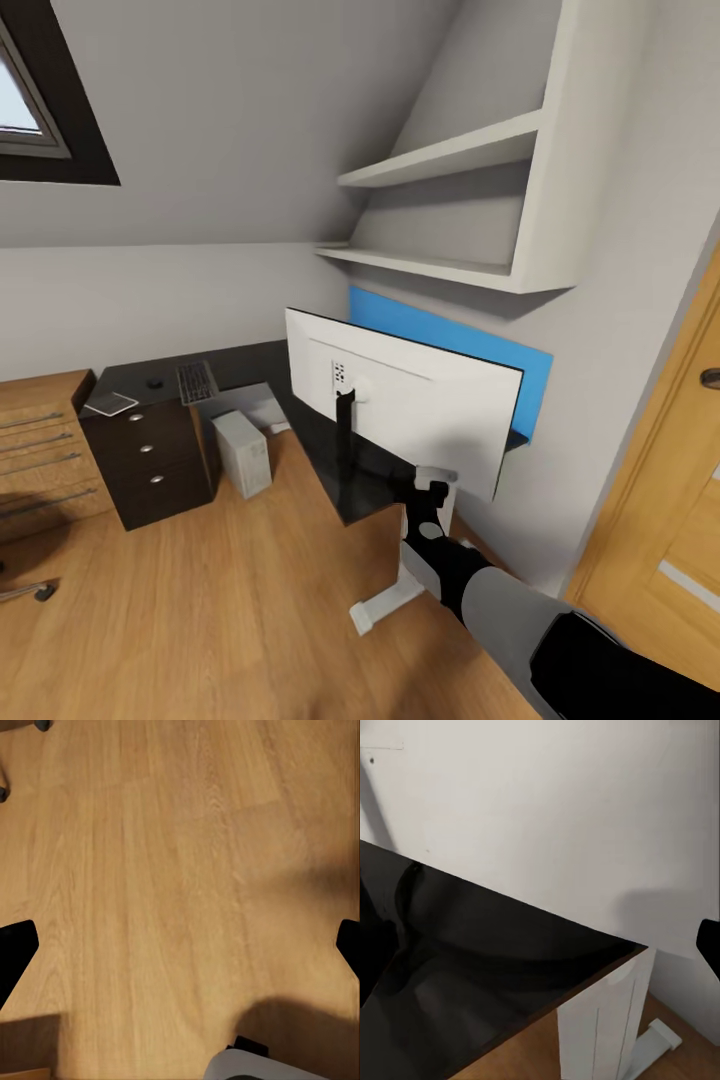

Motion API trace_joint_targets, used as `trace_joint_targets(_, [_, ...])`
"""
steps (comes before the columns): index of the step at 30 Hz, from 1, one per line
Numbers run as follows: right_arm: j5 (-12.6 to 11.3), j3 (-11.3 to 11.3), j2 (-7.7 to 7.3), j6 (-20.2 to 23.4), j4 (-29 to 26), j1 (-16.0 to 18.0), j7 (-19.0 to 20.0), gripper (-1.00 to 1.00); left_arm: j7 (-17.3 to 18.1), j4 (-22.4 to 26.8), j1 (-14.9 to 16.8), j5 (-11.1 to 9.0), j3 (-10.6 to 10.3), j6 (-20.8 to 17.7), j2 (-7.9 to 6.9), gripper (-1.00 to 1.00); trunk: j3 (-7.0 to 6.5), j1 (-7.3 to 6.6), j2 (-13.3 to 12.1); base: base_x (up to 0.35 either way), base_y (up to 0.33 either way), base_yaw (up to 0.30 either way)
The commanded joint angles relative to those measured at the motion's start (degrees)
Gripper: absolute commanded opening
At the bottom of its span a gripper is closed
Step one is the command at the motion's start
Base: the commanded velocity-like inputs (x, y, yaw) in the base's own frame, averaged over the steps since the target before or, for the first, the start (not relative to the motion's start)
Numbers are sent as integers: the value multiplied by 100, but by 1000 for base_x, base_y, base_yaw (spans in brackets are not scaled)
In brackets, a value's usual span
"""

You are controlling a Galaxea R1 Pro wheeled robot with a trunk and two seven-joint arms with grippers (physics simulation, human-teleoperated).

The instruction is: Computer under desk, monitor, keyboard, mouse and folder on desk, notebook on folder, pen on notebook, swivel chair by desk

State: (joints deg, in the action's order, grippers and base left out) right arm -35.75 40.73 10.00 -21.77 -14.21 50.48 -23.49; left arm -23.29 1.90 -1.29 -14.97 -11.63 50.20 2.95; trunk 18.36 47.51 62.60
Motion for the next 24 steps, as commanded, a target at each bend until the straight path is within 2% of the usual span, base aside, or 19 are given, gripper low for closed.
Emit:
trace_joint_targets(1, [-48, 47, 0, -26, 4, 6, -24, 100, -27, 12, -3, -41, -50, 7, 0, 100, 6, 3, 4, 225, -236, 0])
trace_joint_targets(24, [-46, 40, 0, -29, 6, 6, -24, 100, -36, 12, -3, -41, -41, 5, 4, 100, 6, 3, 4, 238, -240, 0])
